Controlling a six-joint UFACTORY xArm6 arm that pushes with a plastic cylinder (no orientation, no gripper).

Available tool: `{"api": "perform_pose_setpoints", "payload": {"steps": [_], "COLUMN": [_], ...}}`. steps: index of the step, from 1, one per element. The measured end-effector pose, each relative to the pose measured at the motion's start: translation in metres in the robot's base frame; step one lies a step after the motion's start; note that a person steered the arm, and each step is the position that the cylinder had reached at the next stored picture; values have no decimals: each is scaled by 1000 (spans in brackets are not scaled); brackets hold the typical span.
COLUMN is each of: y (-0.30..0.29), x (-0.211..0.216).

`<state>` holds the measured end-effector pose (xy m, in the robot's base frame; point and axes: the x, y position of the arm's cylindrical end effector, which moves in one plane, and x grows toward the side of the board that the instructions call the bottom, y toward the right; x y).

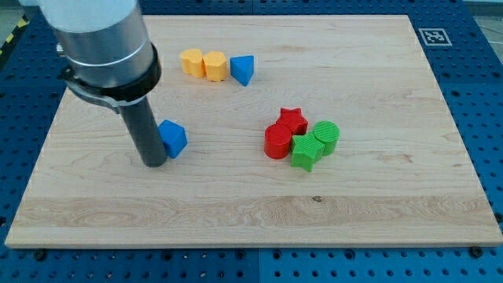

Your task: Move the blue cube towards the center

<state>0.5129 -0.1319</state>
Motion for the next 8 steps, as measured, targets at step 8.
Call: {"api": "perform_pose_setpoints", "payload": {"steps": [8], "y": [12], "x": [-34]}}
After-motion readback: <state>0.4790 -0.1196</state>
